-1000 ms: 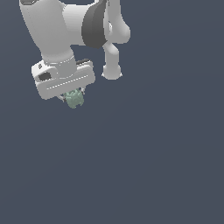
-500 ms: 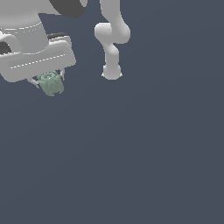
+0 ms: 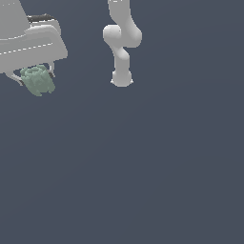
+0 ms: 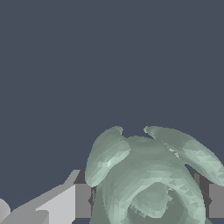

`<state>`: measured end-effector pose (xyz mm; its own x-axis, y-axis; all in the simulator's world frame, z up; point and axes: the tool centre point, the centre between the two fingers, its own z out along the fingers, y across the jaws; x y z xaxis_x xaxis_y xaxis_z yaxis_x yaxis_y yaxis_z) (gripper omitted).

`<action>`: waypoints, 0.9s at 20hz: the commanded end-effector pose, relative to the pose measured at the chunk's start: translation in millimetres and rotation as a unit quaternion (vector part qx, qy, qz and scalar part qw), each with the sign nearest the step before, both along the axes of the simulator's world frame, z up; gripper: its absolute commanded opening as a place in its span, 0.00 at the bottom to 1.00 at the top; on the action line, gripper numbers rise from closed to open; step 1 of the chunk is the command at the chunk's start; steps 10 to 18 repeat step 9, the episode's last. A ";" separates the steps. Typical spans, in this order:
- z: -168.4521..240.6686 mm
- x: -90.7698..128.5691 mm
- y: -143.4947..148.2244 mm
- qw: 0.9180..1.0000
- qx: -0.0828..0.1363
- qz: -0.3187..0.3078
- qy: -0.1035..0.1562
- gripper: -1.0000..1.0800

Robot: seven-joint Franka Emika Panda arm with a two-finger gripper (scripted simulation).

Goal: Pick up the object and move it to a goal position.

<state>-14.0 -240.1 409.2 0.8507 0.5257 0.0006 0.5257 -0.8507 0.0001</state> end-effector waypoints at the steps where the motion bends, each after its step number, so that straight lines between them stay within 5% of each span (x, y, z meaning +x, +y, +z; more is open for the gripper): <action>1: 5.9 1.5 -3.9 1.000 0.000 0.000 0.000 0.00; 18: 11.6 3.6 -7.8 1.000 0.000 0.000 0.000 0.00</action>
